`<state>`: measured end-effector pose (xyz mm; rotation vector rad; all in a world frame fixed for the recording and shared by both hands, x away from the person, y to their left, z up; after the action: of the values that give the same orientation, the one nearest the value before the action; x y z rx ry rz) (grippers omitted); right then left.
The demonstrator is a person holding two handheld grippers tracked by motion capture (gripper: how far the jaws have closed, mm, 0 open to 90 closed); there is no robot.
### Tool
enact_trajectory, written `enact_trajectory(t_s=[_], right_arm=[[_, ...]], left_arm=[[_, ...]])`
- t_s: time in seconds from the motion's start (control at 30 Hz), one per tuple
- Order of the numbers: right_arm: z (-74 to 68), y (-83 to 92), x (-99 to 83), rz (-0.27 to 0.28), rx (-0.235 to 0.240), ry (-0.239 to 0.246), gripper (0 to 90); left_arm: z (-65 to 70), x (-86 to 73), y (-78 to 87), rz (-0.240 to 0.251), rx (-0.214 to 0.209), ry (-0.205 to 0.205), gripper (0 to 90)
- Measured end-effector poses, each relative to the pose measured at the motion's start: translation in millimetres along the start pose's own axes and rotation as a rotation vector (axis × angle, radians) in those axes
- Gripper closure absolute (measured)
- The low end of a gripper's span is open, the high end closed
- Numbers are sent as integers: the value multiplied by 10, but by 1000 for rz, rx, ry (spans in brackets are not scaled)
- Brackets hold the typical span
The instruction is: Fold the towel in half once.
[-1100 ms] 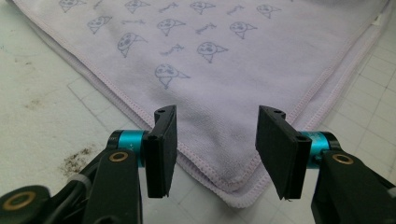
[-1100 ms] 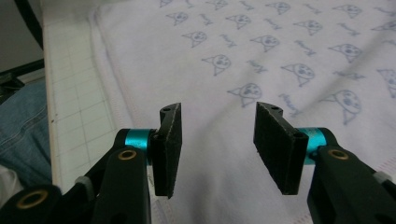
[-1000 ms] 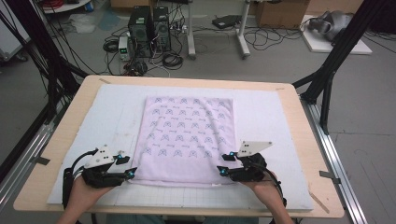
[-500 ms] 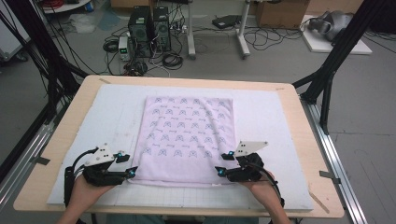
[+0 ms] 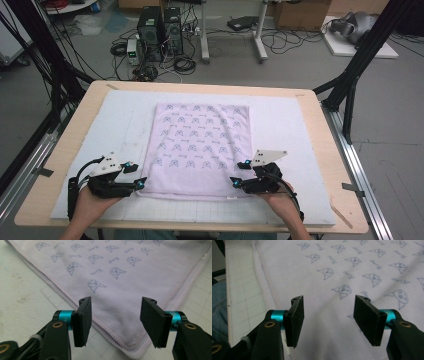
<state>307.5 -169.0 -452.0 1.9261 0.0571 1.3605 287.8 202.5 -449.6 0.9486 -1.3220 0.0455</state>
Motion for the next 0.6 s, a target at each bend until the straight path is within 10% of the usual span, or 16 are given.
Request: enact_trajectory(t_s=[0.6], right_arm=[[51, -21, 95, 12, -15, -2, 398]], left_arm=[[-79, 13, -47, 6, 8, 20, 421]])
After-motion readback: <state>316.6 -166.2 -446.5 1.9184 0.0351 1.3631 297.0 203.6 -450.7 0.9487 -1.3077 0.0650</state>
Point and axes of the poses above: each handheld gripper's, and its own axes: y roughly backward along the jaws, x roughly out of its top, z roughly to its right, the point moved 6 cm from there along -y, roughly forward along the jaws, and after that the axes turned 6 degrees about -y, right-handed, at the moved point
